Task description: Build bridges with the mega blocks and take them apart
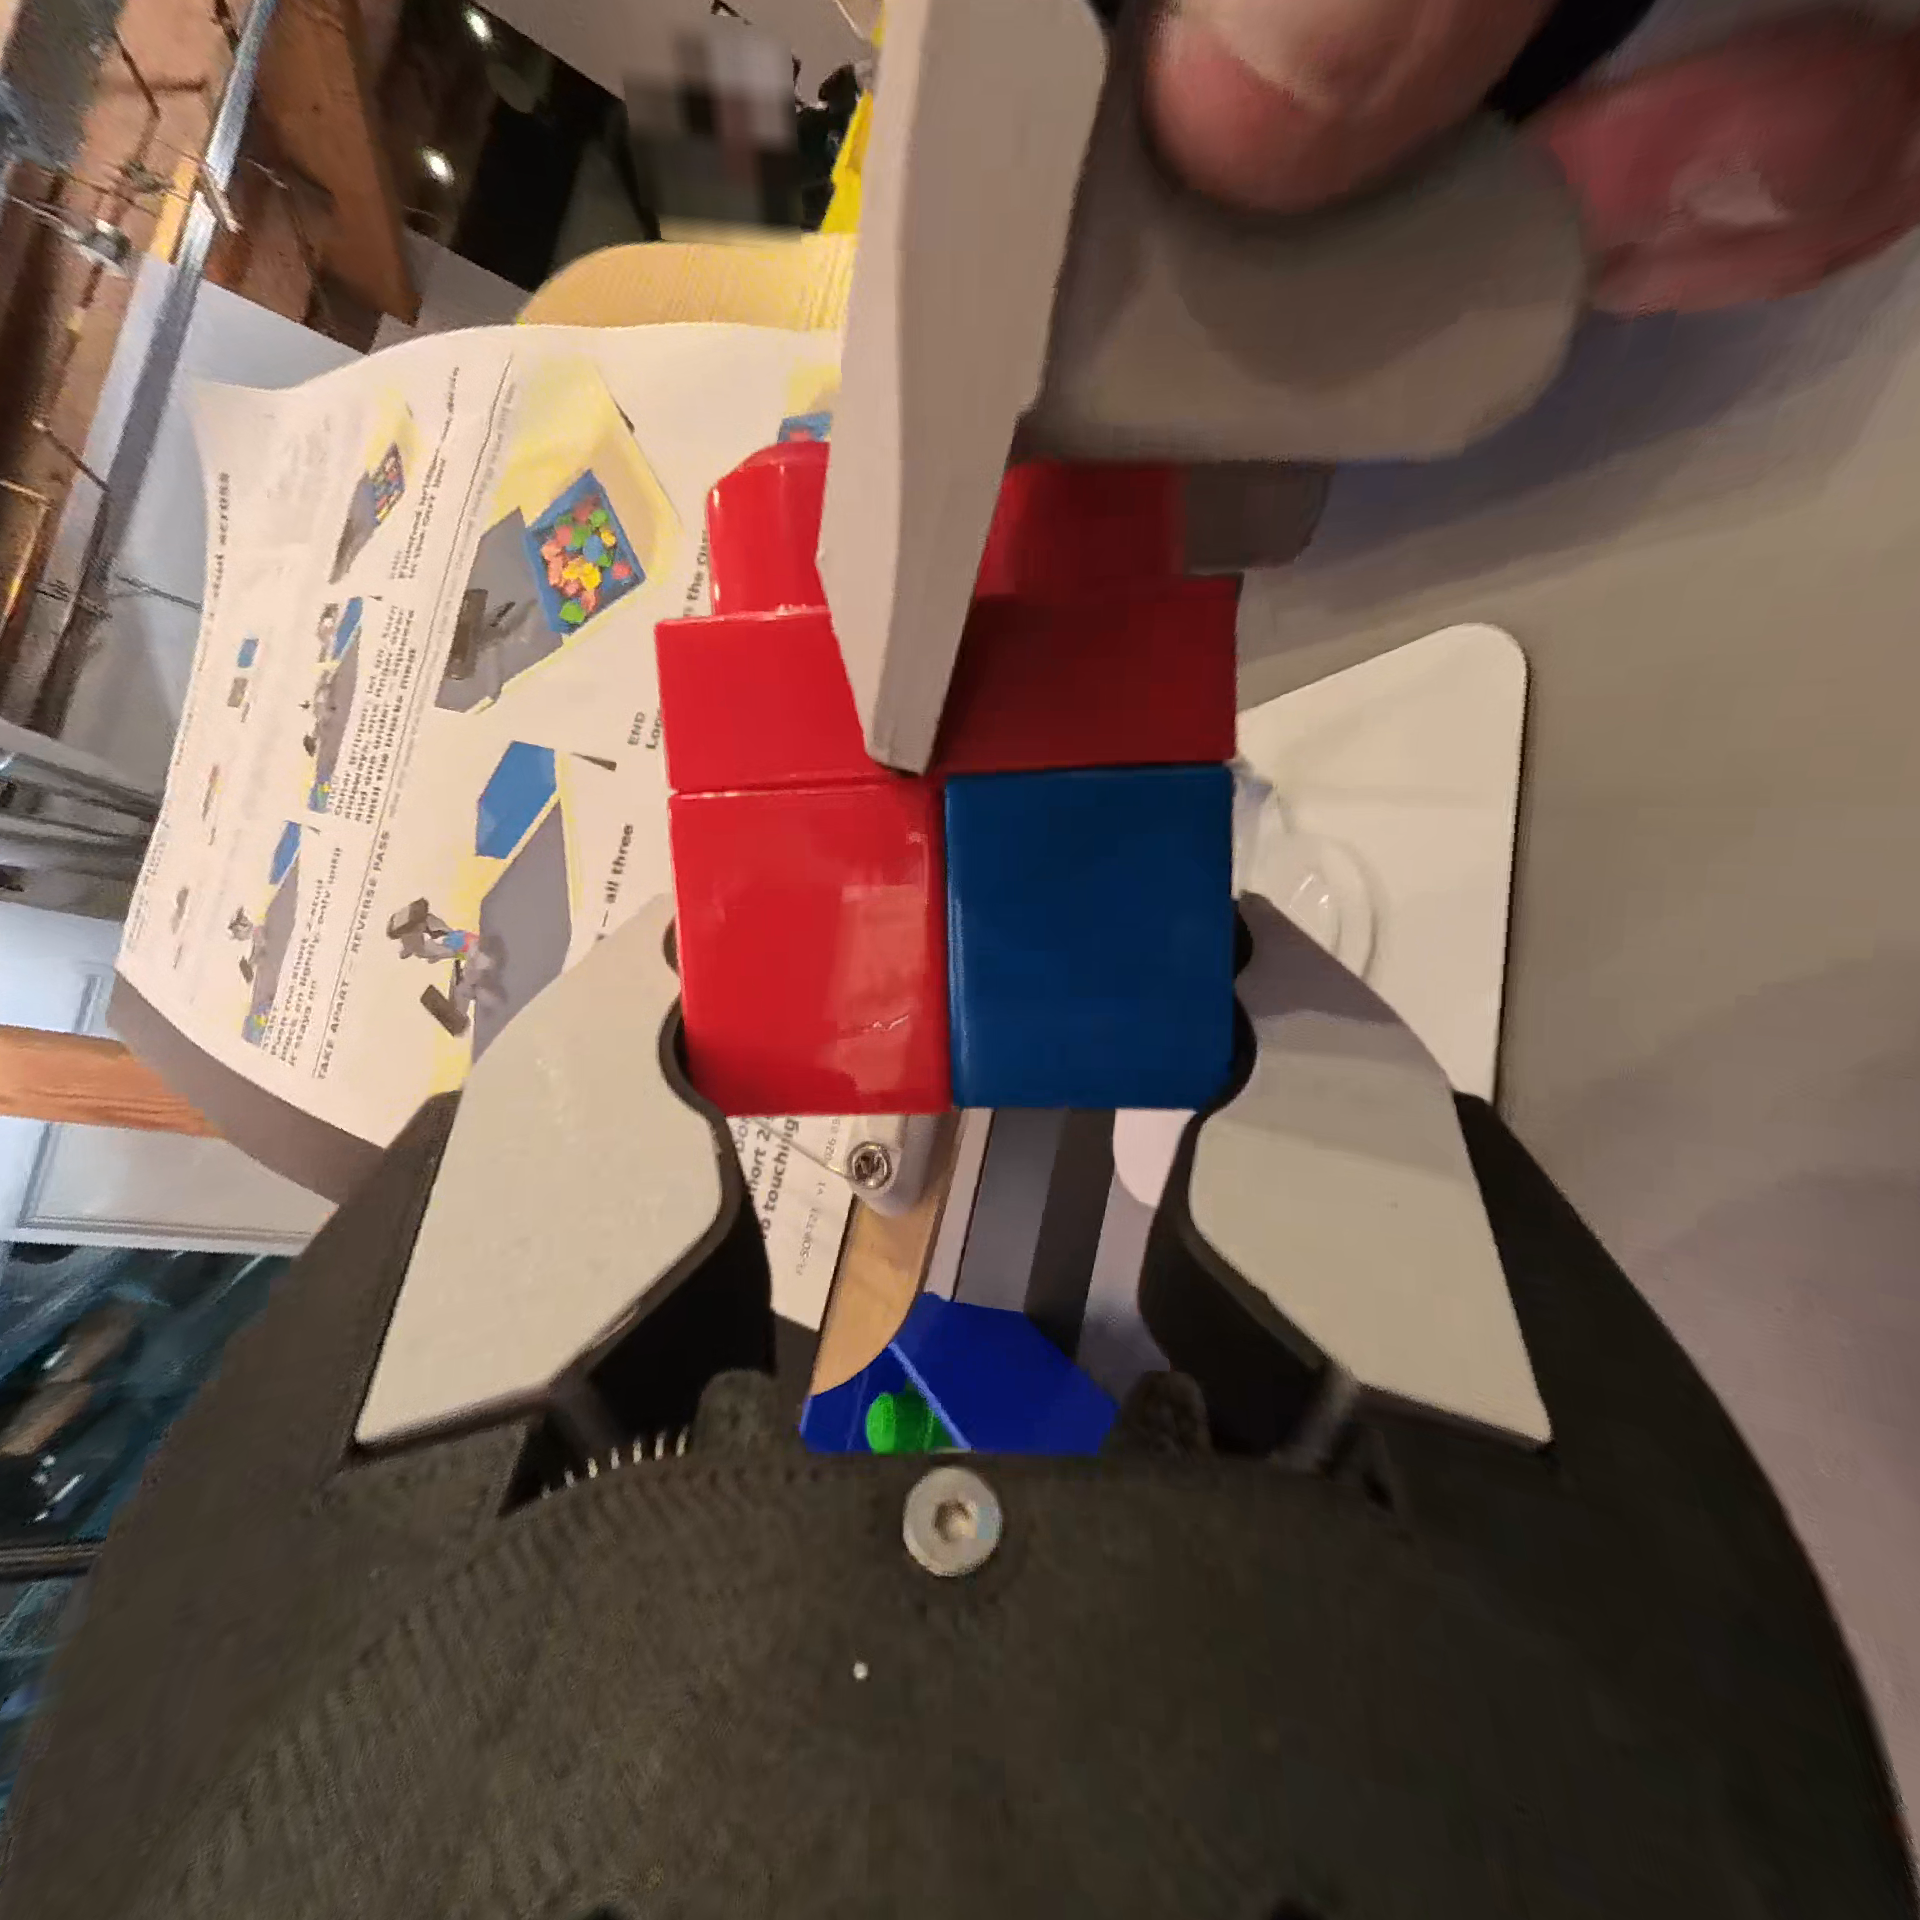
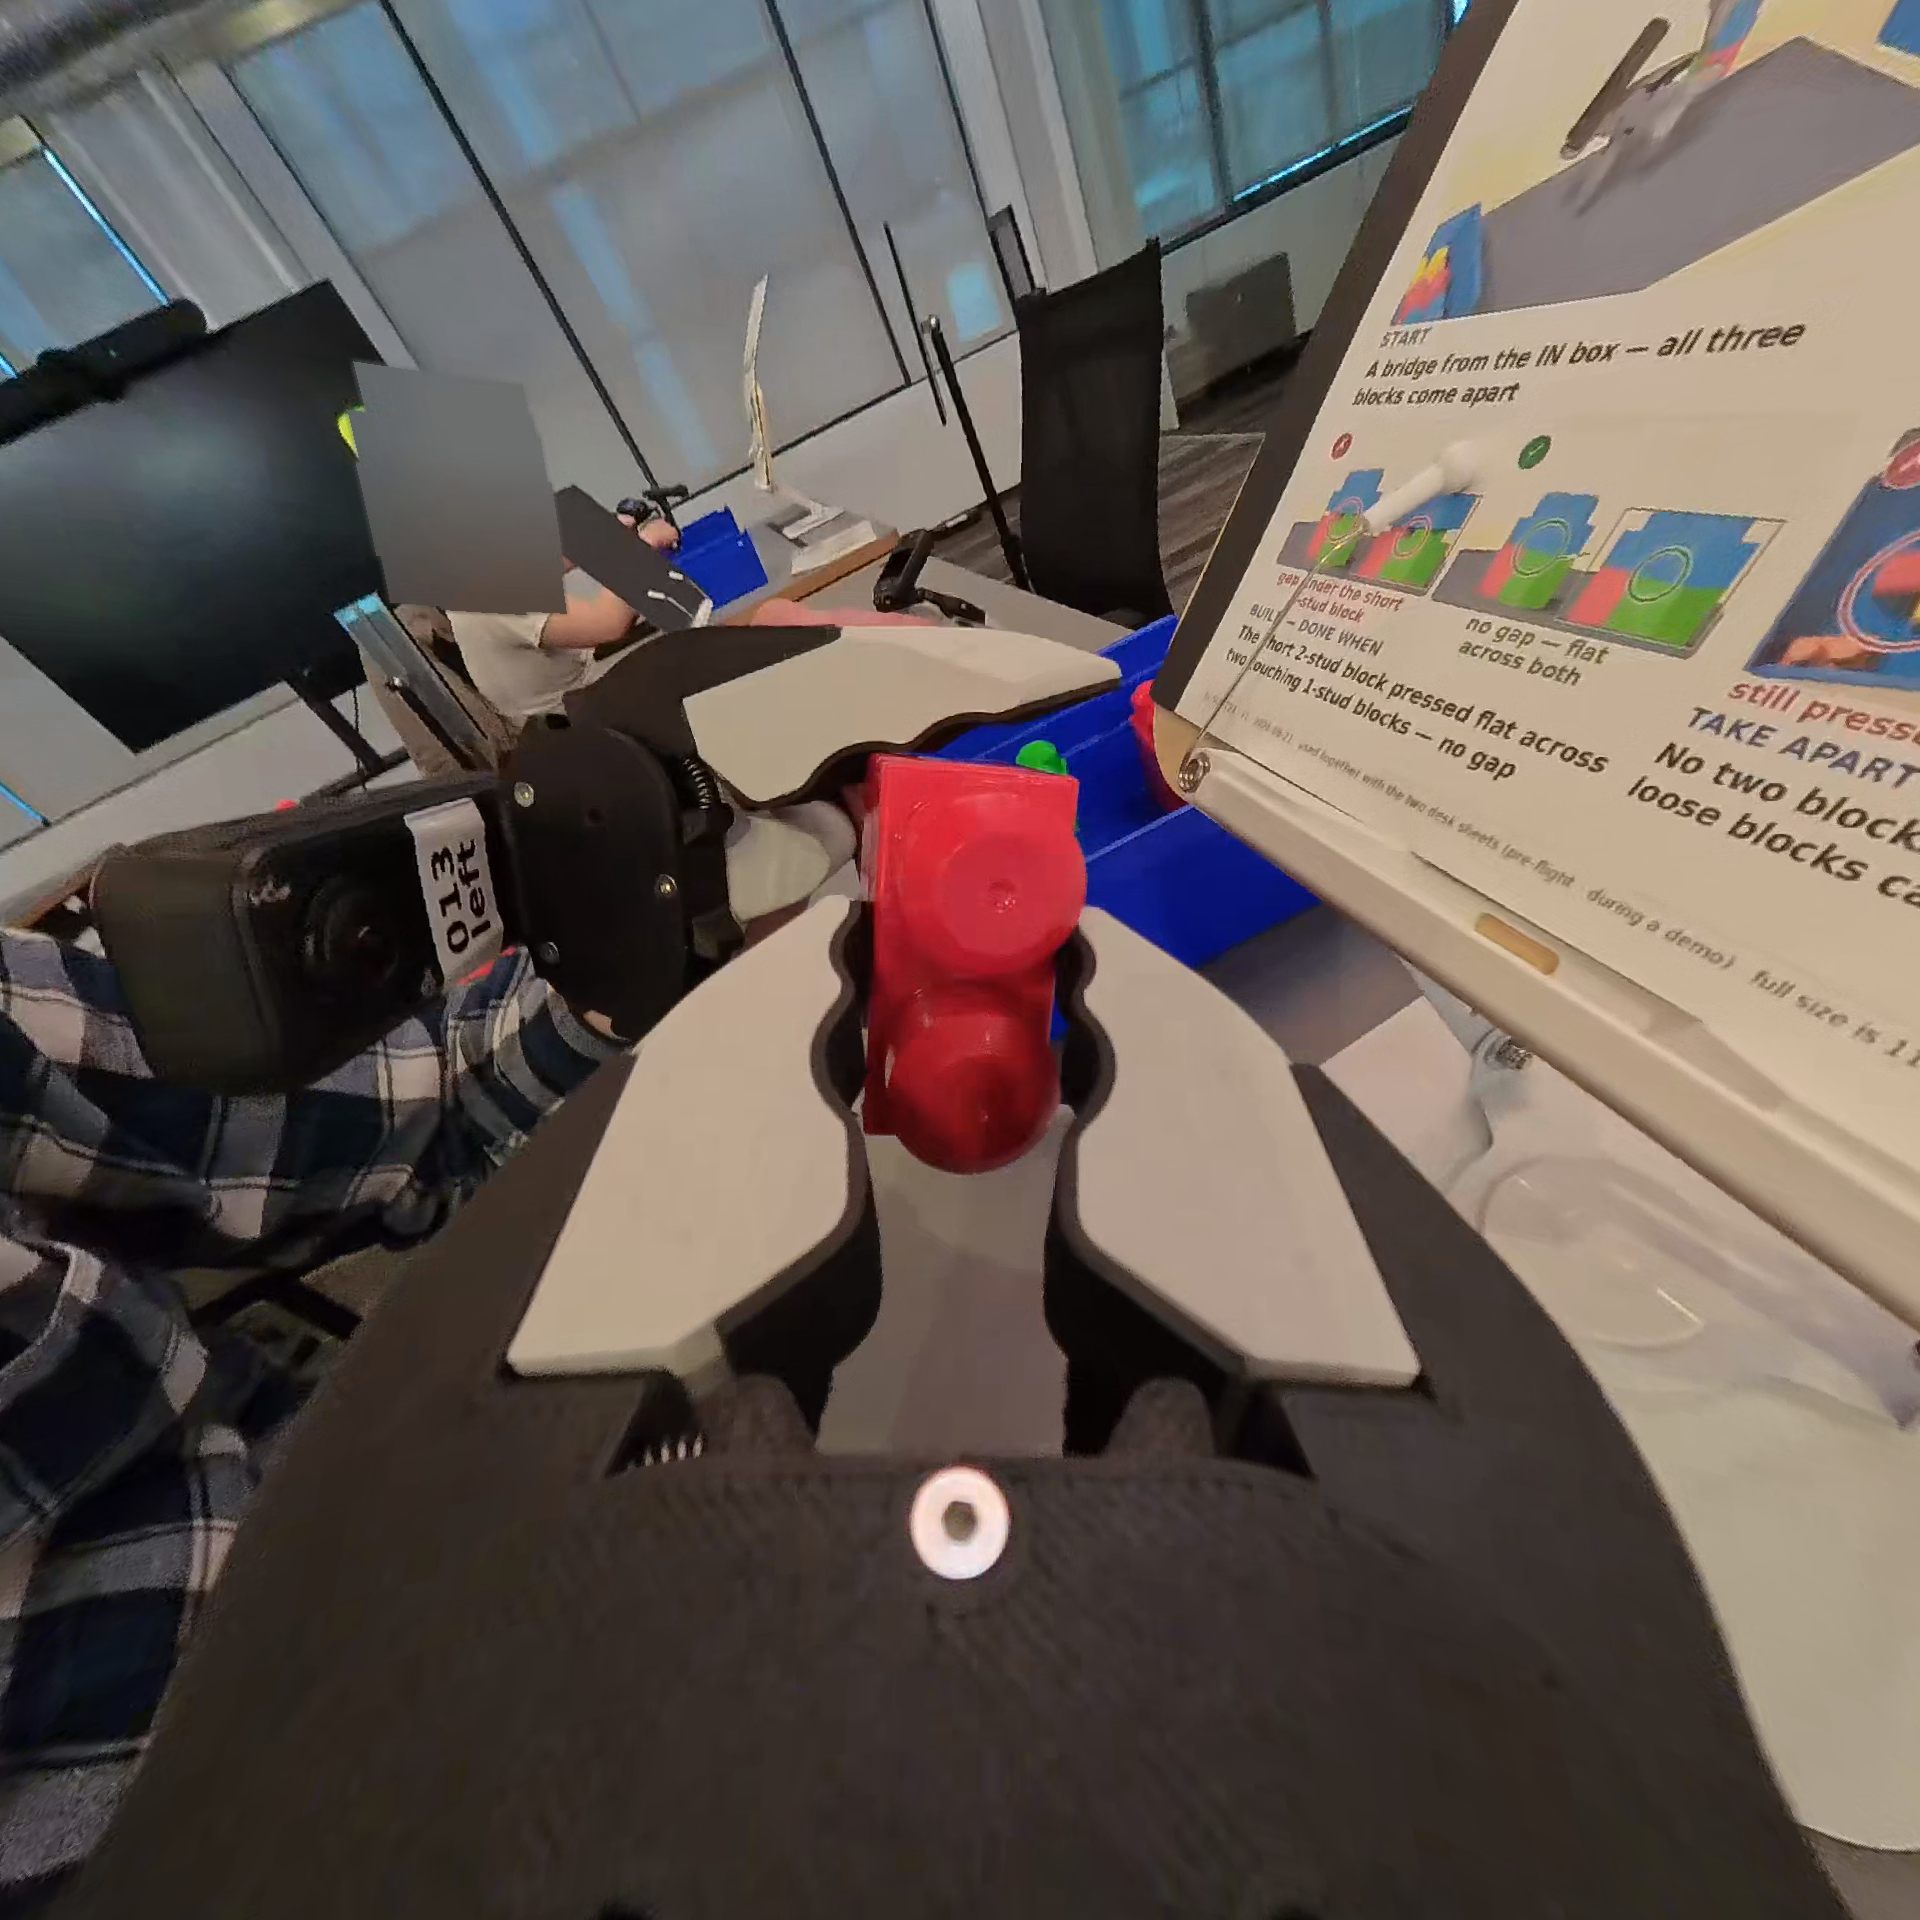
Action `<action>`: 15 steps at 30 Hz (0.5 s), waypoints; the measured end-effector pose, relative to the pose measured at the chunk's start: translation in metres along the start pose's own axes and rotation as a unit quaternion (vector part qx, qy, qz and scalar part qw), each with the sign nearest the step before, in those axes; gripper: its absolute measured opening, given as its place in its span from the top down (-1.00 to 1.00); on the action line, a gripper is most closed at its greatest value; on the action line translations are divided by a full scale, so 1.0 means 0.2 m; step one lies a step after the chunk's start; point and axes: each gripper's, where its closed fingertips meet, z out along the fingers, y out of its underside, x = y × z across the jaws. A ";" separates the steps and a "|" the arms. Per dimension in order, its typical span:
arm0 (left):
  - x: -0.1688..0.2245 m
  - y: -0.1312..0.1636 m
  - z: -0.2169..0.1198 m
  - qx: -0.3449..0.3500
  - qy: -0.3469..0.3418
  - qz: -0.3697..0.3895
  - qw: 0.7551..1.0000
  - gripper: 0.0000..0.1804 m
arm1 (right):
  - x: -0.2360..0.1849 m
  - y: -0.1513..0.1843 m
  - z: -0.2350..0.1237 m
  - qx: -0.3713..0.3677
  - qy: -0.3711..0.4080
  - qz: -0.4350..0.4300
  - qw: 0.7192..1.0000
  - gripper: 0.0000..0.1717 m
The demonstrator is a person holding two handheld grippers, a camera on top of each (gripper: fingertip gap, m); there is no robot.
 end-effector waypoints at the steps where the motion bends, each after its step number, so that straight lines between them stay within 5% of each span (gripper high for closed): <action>1: 0.01 0.00 0.00 0.000 0.003 0.001 1.000 0.00 | 0.00 0.00 0.00 -0.005 0.001 -0.006 1.000 0.60; 15: 0.03 -0.05 -0.04 0.017 0.008 0.014 1.000 0.02 | -0.04 0.03 -0.04 -0.066 -0.034 0.000 0.997 0.60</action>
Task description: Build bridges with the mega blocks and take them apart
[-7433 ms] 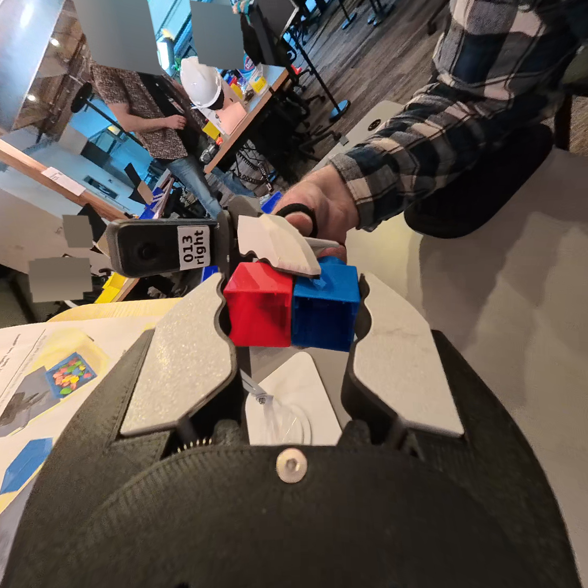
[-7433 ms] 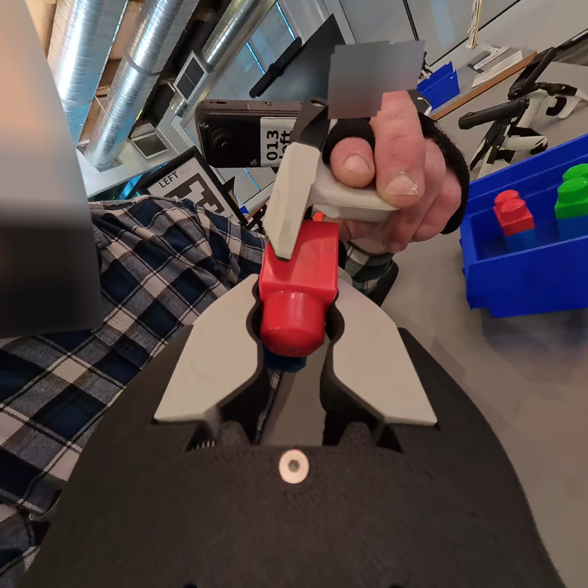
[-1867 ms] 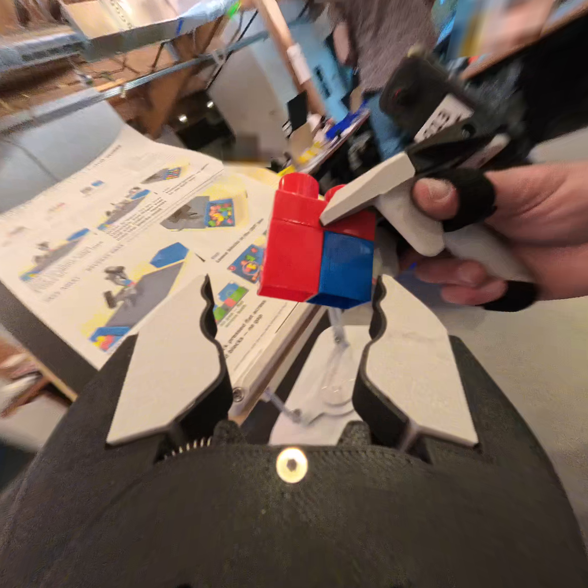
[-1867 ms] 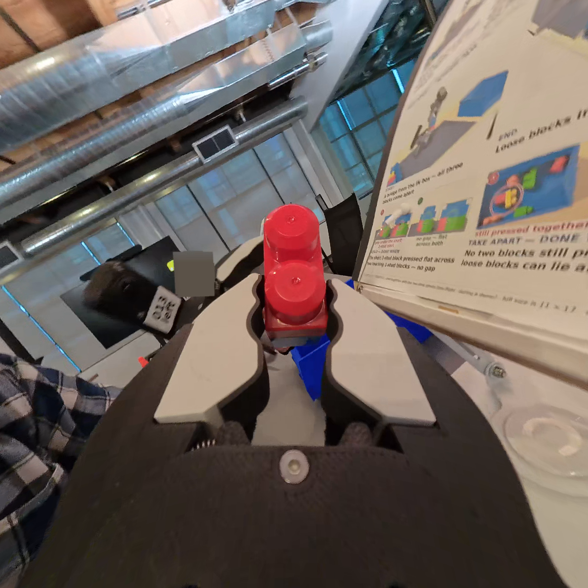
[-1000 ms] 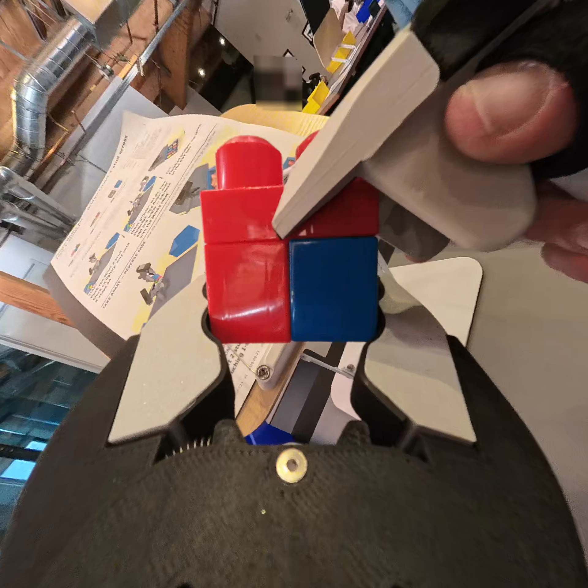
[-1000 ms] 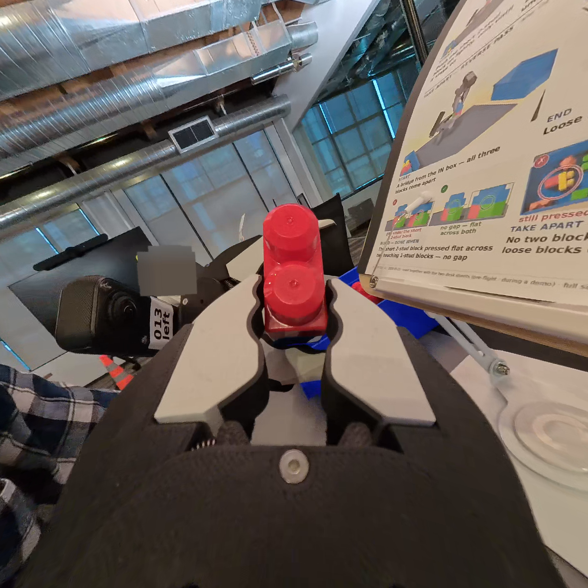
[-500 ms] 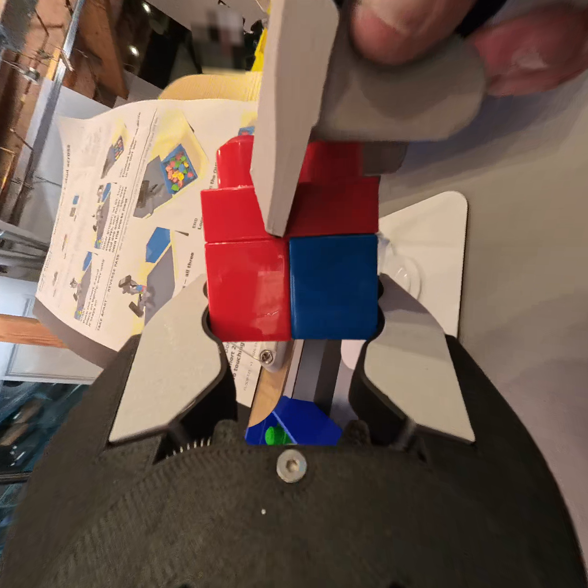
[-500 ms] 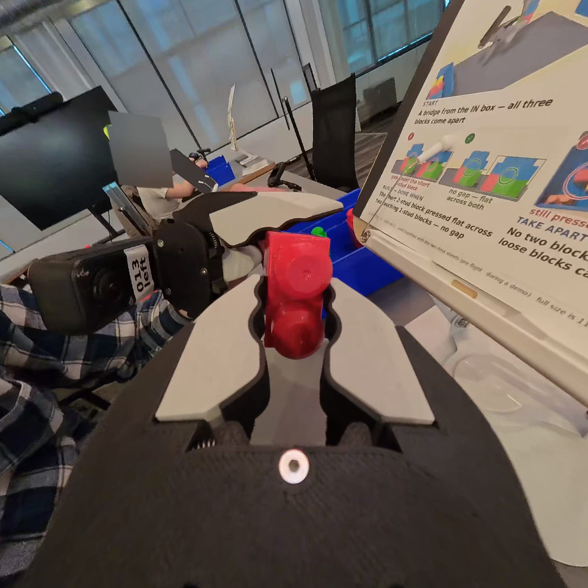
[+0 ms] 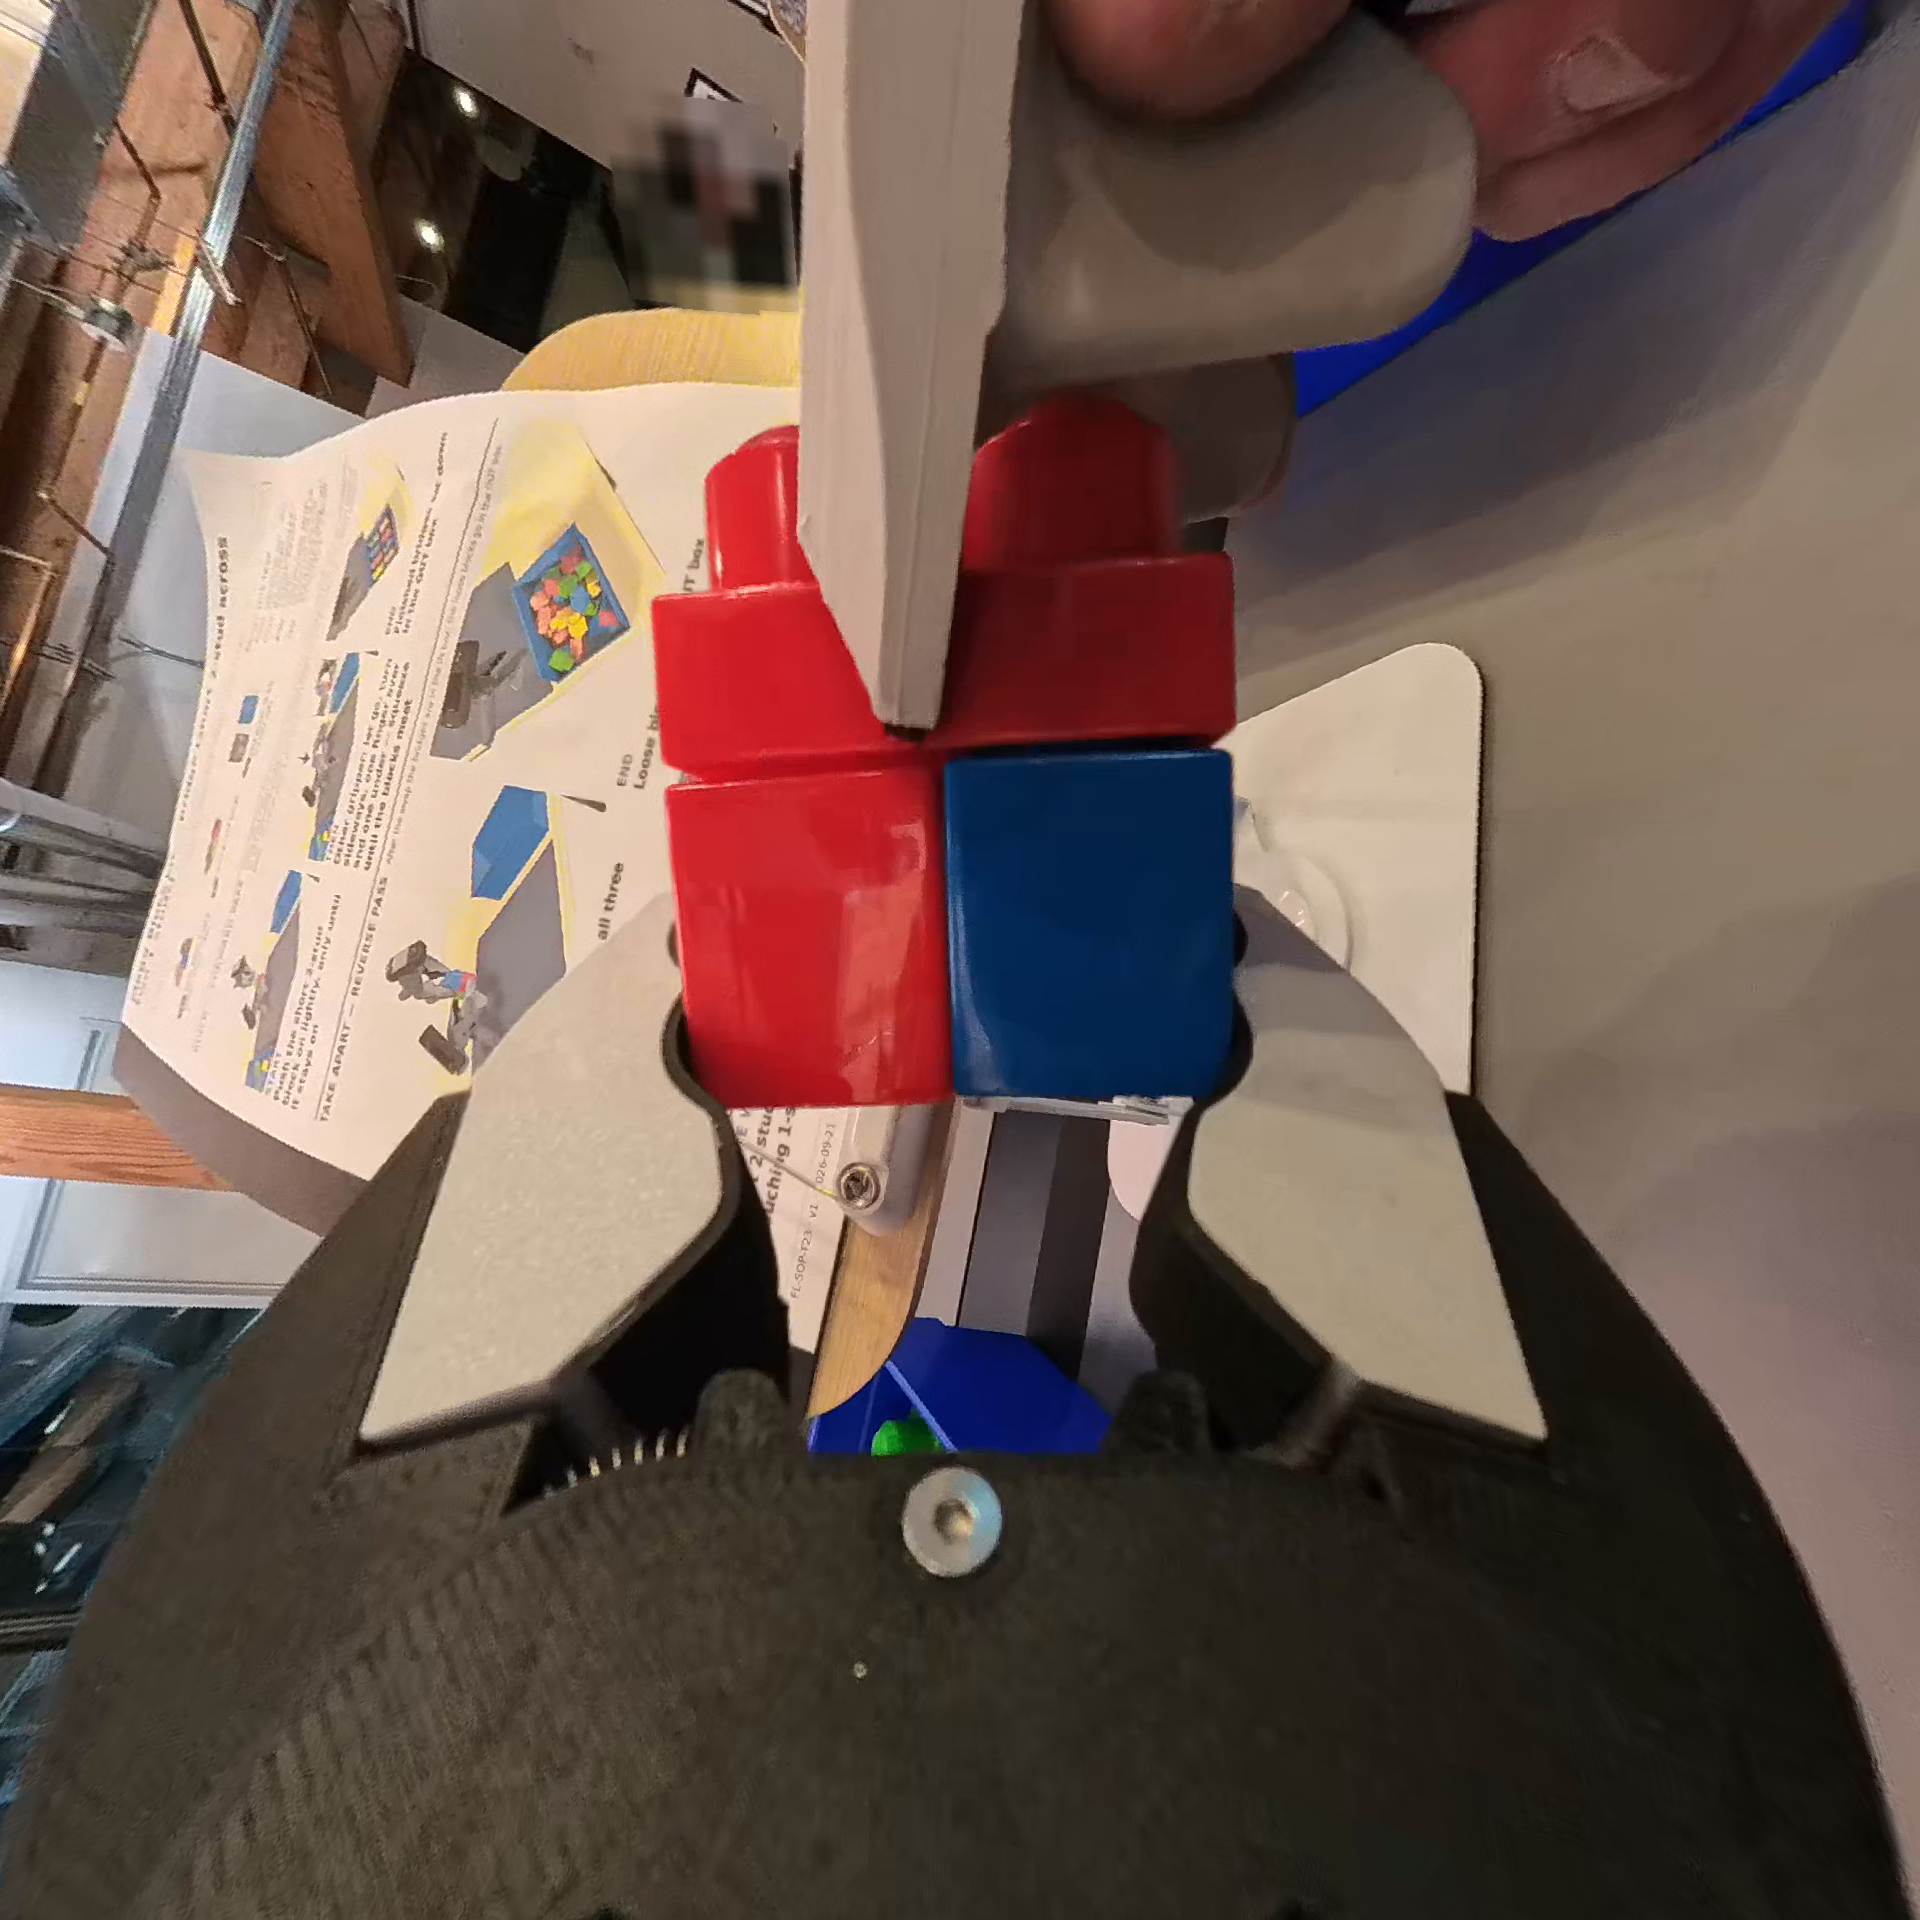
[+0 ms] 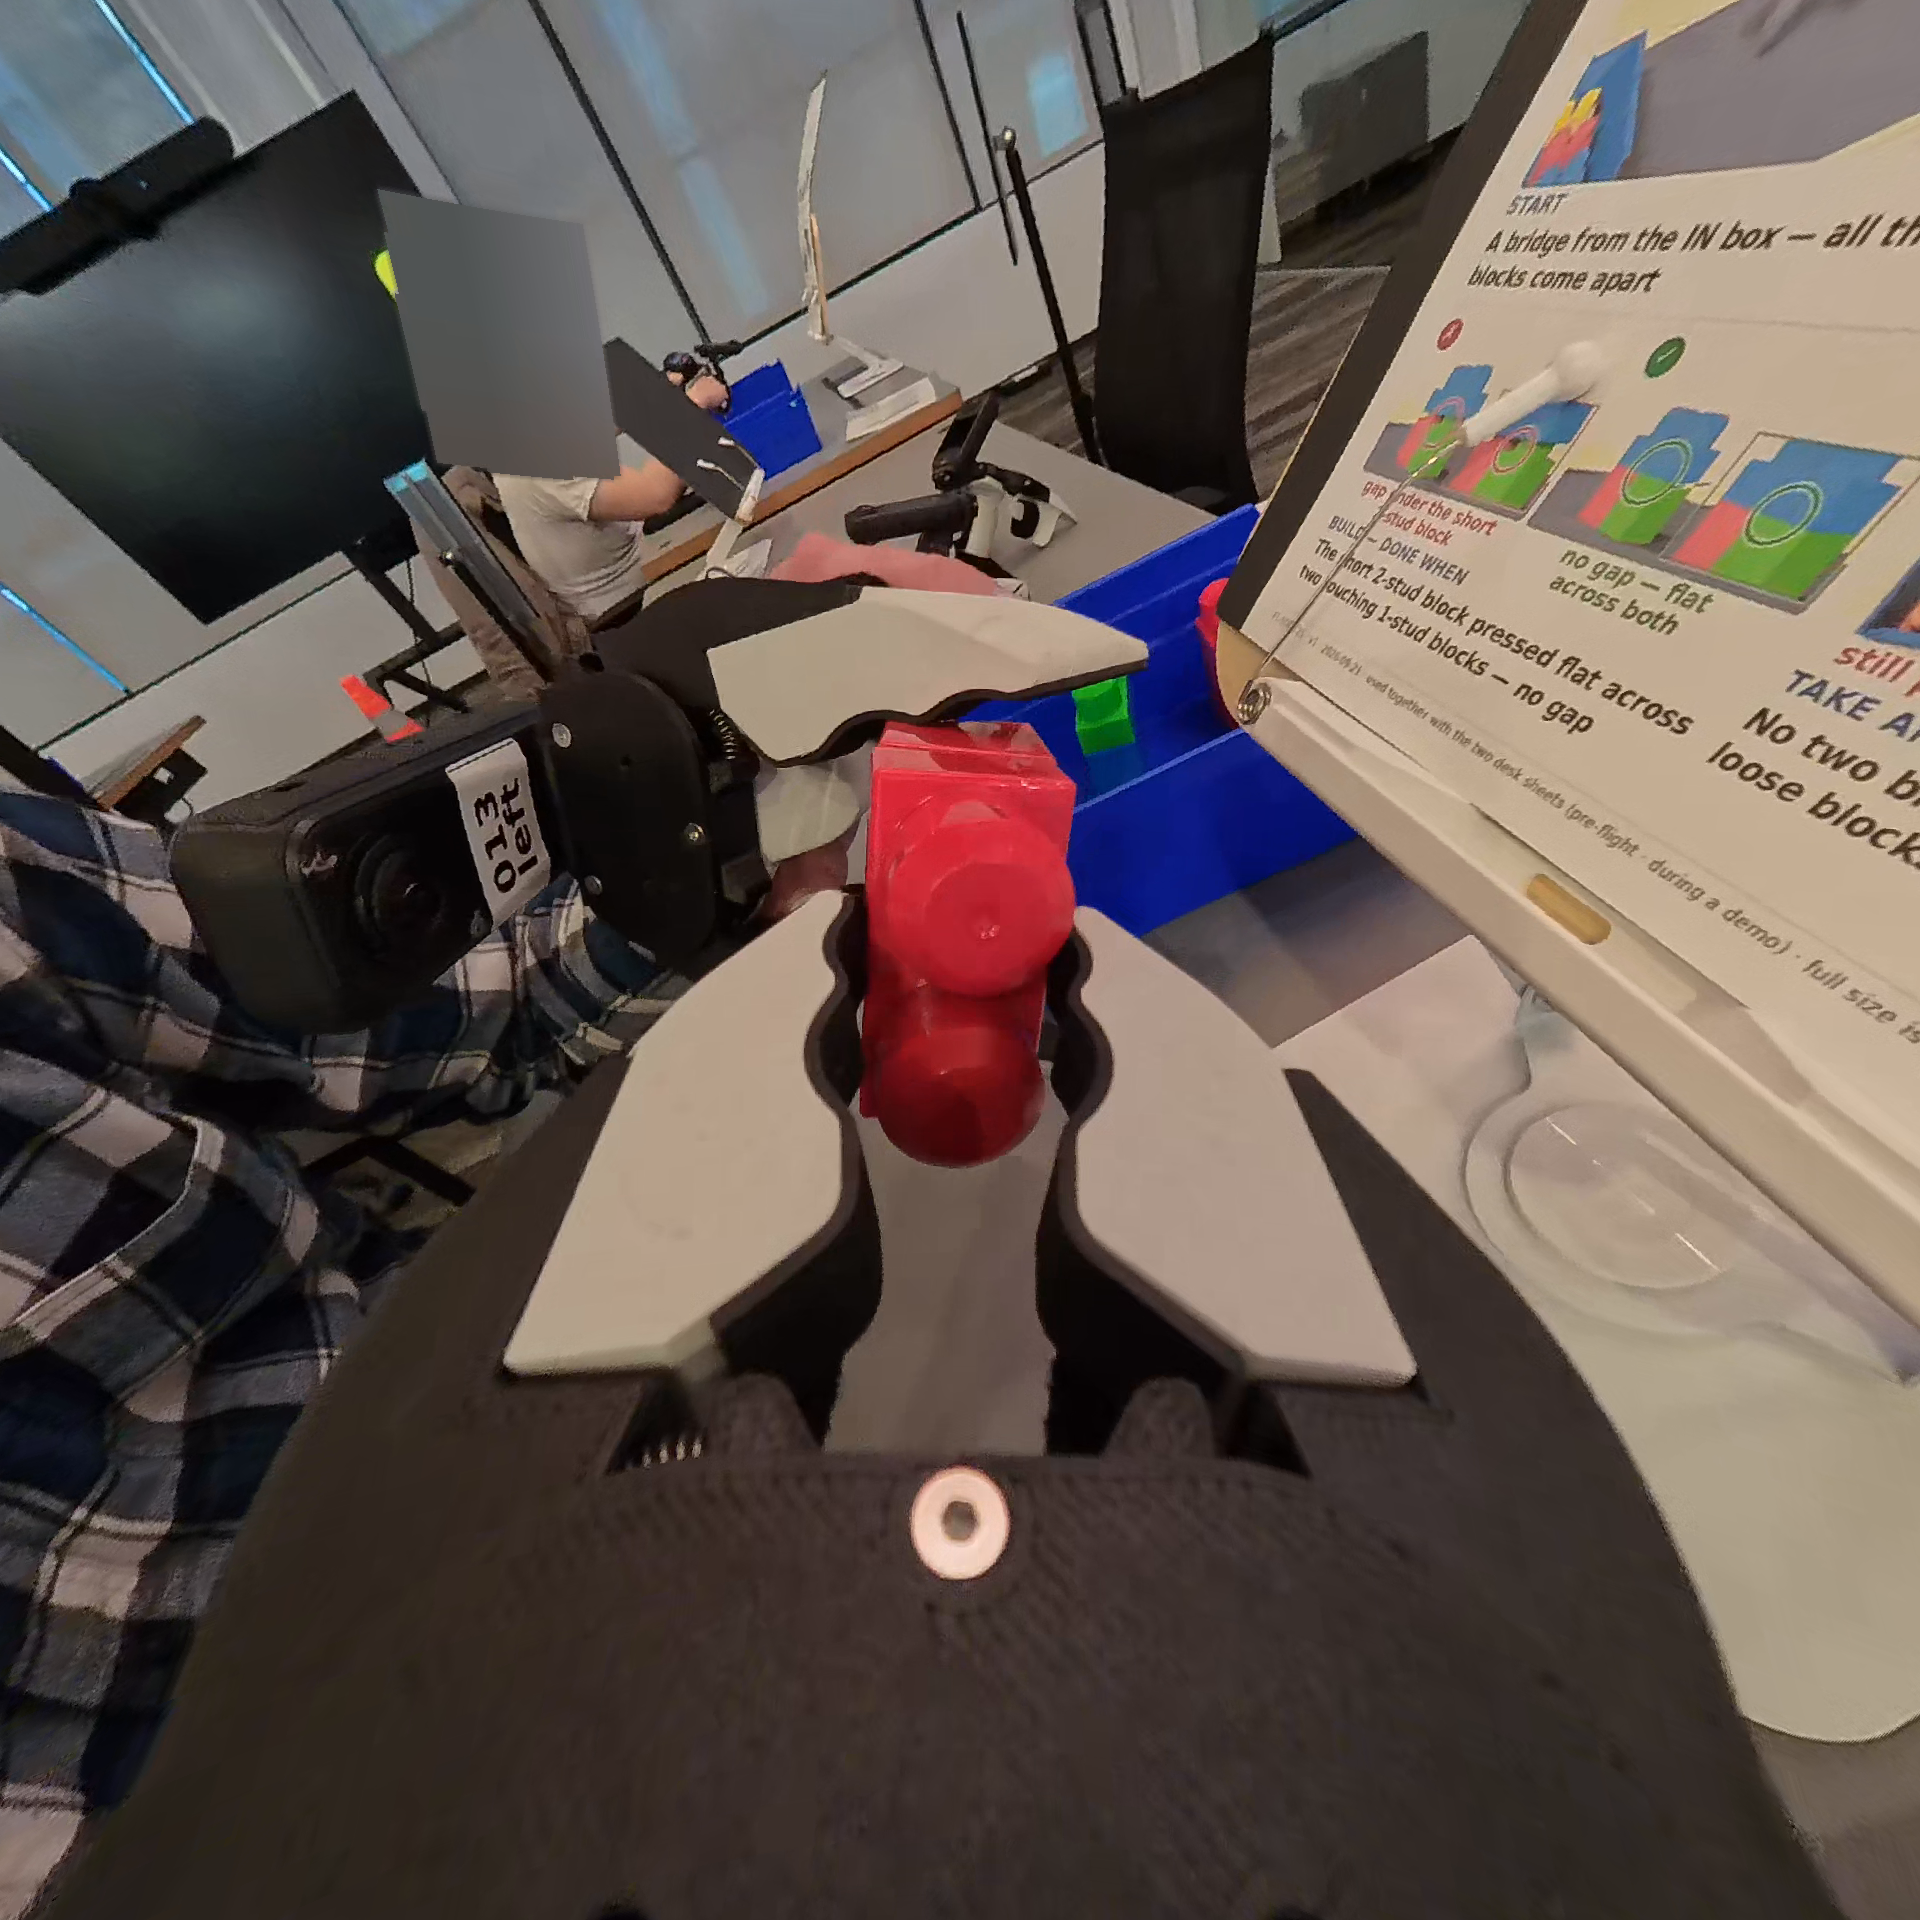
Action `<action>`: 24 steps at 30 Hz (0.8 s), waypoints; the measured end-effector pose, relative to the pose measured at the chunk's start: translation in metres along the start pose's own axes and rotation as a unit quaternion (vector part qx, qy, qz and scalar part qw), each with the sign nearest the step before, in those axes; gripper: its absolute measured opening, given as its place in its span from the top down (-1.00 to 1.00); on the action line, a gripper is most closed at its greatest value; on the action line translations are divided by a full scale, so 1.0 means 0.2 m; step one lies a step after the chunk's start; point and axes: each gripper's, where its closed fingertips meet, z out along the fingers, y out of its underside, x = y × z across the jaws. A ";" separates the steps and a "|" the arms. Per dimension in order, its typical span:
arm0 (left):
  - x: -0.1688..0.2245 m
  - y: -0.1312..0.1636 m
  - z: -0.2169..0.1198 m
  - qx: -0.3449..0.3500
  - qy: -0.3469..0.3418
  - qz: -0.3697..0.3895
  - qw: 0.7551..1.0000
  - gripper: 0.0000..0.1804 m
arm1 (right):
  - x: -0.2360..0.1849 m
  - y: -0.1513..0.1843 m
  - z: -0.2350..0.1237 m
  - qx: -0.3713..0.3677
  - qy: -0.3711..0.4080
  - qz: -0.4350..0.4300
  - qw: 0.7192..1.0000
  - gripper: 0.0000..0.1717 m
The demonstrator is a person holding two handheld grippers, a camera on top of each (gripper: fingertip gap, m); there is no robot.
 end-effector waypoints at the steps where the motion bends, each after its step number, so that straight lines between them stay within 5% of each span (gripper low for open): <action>1: 0.00 -0.01 0.00 0.003 -0.003 0.000 1.000 0.02 | -0.01 0.00 -0.01 -0.006 -0.001 -0.005 1.000 0.60; 4: -0.06 0.08 -0.03 -0.030 -0.023 0.006 0.999 0.13 | 0.02 -0.10 -0.16 0.027 0.015 -0.008 0.999 0.60; 5: -0.12 0.14 -0.07 -0.029 -0.031 0.000 0.999 1.00 | 0.06 -0.16 -0.27 0.048 0.037 -0.014 0.998 0.60; 9: -0.25 0.11 -0.15 0.022 -0.014 -0.076 0.997 1.00 | 0.22 -0.22 -0.57 0.060 0.129 -0.030 0.989 0.60; 15: 0.00 0.08 0.01 0.009 0.062 -0.075 0.995 1.00 | 0.38 -0.04 -0.44 0.058 0.025 0.055 0.996 0.60; 24: 0.00 -0.01 -0.02 0.057 0.090 -0.111 0.988 1.00 | 0.29 -0.12 -0.56 0.030 0.064 0.005 0.997 0.60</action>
